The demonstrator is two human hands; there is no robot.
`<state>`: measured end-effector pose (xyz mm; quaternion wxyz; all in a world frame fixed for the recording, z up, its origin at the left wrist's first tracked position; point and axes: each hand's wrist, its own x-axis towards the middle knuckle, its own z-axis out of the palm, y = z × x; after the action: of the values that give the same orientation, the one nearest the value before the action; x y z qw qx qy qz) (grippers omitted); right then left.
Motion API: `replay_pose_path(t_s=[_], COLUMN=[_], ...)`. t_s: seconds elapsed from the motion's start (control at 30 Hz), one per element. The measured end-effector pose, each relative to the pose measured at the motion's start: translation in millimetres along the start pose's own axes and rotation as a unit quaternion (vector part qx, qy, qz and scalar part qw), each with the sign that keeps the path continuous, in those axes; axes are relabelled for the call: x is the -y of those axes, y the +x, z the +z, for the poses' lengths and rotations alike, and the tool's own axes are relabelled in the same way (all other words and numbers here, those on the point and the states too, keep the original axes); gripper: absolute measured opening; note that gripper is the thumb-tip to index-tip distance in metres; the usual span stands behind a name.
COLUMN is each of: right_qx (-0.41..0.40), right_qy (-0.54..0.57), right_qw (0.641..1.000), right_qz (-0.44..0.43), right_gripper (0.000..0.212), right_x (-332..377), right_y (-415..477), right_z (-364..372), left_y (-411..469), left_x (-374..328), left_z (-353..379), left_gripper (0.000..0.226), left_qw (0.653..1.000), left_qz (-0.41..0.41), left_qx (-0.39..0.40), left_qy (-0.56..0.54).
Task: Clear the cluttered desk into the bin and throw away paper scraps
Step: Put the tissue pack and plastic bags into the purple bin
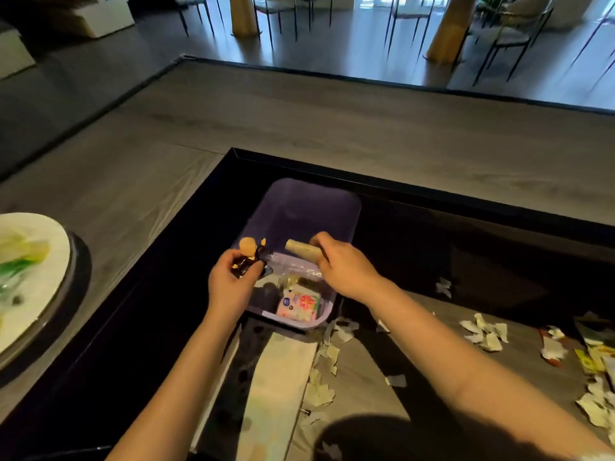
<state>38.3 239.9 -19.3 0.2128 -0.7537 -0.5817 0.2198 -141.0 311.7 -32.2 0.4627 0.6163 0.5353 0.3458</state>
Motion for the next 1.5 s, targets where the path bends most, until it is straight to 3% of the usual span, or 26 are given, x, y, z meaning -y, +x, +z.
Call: replay_pose_path(t_s=[0.17,0.37,0.53,0.7,0.8,0.97,1.07,1.3,1.5], right_qx=[0.174,0.291,0.325,0.251,0.18,0.01,-0.02,-0.024,-0.105], right_qy=[-0.199,-0.164,-0.248,-0.299,-0.269,-0.23,-0.178,-0.155,-0.088], right_qw=[0.964,0.941,0.912,0.92,0.946,0.973,0.984,0.988,0.99], right_qz=[0.024,0.051,0.029,-0.026,-0.029,-0.012,0.007,-0.002,-0.036], right_gripper=[0.035,0.052,0.038,0.029,0.035,0.033,0.03,0.032,0.031], right_x=[12,7,11,5,-4,-27,-34,-32,-29], right_y=[46,60,57,54,49,21,9,4,-36], right_z=[11,32,32,36,33,30,32,32,19], left_y=[10,15,30,50,59,59,55,43,3], left_x=[9,14,12,8,11,19,20,12,-11], left_z=[1,4,9,17,23,30,36,38,37], left_gripper=[0.017,0.015,0.015,0.014,0.011,0.028,0.03,0.031,0.033], left_qw=[1.0,0.999,0.986,0.945,0.912,0.834,0.812,0.808,0.834], left_qz=[-0.02,-0.013,0.007,-0.022,-0.059,-0.117,-0.119,-0.04,0.123], left_qx=[0.003,0.006,0.057,0.148,0.195,0.273,0.287,0.204,0.126], left_qy=[0.01,0.038,0.156,0.29,0.356,0.465,0.494,0.551,0.522])
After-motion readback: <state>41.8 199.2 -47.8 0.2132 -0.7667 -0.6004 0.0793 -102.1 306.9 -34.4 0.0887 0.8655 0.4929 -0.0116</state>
